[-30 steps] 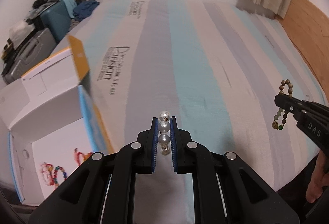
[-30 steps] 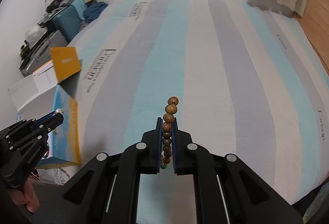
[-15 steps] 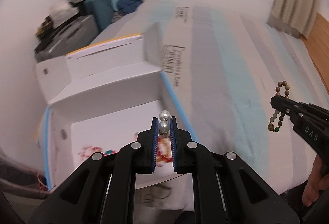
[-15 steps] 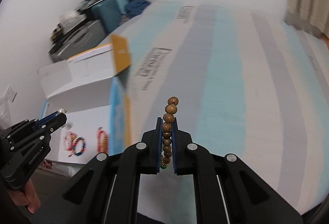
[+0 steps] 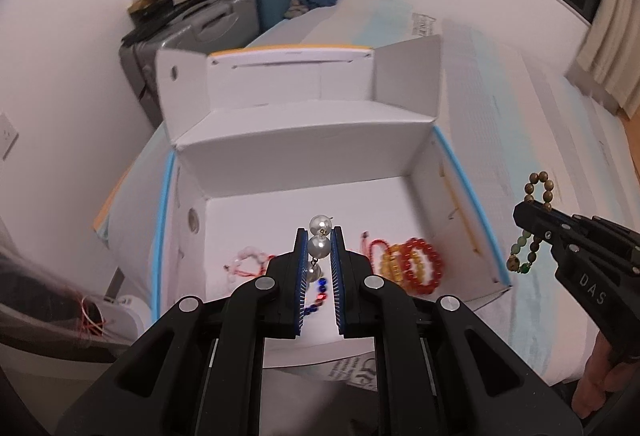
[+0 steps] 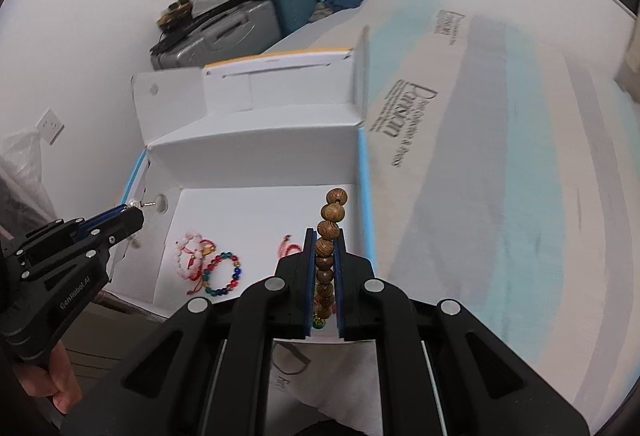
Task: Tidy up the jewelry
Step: 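Carry the pearl earring and wooden bead bracelet into the white box with both tools, then open both tools to release the earring and bracelet in the box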
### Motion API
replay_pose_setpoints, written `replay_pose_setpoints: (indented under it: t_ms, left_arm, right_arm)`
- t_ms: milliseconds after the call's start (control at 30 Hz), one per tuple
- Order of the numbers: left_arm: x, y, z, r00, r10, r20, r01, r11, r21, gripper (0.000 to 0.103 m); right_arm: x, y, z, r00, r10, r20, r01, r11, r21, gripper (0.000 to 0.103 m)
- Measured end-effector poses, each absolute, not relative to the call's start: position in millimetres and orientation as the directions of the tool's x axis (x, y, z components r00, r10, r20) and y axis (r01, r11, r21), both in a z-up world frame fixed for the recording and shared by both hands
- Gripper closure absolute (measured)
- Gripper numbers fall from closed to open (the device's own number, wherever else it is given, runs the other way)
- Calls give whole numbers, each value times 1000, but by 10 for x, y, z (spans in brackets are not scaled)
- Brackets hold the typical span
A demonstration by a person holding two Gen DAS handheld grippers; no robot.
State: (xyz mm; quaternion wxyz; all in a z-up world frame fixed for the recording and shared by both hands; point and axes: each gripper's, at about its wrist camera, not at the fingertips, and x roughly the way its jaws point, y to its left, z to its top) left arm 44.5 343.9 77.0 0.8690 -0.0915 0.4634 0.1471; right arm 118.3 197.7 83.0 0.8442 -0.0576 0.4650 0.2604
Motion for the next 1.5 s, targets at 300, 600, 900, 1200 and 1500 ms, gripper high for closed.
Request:
replay_pose_setpoints:
  t_ms: [300,600,900,1200,1500]
  left_arm:
    - [453,3762,324,458,134,-879,-368,928,-51,93]
    - [577,3905,-158,357,91,-930,-383,922,-57,93]
    - [652,4015,-401,300,82,-950,-395,918,-45,93]
    - [699,4012,-492,280,80,-957,-404,914,-42,91]
    - [625,4008,-350,320,128,-939,-423,906,-21,46]
  right_arm:
    - [1230,2387,393,351,346,-870,-531,839,119,96]
    - [1443,2590,-83,249,280,-927,-507,853,122,96]
    - [1533,2728,-361,191,250,-949,-503,855,124,96]
    - [1529,2757,-389,160,267,-950,-504,850,154,93]
    - [1486,2711,-217,196,303,-933,-510,844,167,45]
